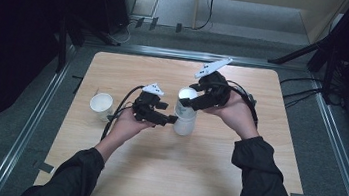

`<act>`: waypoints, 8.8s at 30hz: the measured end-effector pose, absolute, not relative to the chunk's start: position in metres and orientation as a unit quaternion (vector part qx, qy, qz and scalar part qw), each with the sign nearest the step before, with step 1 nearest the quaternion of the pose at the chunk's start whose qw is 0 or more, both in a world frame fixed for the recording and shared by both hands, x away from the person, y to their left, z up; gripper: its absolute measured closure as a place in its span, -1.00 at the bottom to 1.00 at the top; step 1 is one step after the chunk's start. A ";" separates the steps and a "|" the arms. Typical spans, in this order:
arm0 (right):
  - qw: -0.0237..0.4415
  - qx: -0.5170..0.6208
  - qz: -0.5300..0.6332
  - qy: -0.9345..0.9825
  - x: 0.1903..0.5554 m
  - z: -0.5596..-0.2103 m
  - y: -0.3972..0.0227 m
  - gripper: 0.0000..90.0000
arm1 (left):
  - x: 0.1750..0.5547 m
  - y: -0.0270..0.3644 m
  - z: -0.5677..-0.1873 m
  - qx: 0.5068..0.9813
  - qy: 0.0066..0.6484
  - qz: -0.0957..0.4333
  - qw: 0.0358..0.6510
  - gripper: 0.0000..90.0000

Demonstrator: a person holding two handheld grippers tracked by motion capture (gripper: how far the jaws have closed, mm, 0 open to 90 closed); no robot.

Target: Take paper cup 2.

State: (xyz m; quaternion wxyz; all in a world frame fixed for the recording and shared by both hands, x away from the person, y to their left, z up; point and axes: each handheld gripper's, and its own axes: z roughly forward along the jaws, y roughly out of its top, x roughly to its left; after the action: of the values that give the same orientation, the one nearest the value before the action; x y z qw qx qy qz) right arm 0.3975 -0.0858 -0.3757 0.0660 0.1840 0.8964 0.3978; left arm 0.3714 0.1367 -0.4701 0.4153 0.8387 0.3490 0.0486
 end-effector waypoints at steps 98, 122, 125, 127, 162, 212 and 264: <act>0.041 0.224 0.415 0.881 0.404 -0.378 -0.094 -0.19 | 0.363 0.118 -0.468 0.855 0.289 0.075 0.424 -0.17; 0.045 0.212 0.415 0.884 0.401 -0.375 -0.096 -0.20 | 0.361 0.124 -0.468 0.856 0.291 0.074 0.422 -0.08; 0.056 0.201 0.402 0.892 0.400 -0.378 -0.093 -0.20 | 0.361 0.123 -0.470 0.857 0.291 0.073 0.419 -0.05; 0.063 0.197 0.394 0.895 0.399 -0.379 -0.091 -0.20 | 0.361 0.123 -0.471 0.859 0.289 0.073 0.417 -0.03; 0.063 0.203 0.382 0.899 0.398 -0.380 -0.089 -0.17 | 0.363 0.125 -0.475 0.854 0.300 0.073 0.418 -0.07; 0.056 0.209 0.393 0.894 0.398 -0.376 -0.093 -0.17 | 0.368 0.128 -0.470 0.844 0.332 0.034 0.419 -0.12; 0.084 0.206 0.431 0.874 0.386 -0.346 -0.101 -0.17 | 0.376 0.123 -0.478 0.853 0.370 0.019 0.367 -0.17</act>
State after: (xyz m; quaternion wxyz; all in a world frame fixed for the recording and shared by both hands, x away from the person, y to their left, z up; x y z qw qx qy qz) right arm 0.3860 -0.1007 -0.3463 0.0842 0.2065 0.8744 0.4309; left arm 0.3756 0.1234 -0.4783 0.3673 0.8531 0.3702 0.0191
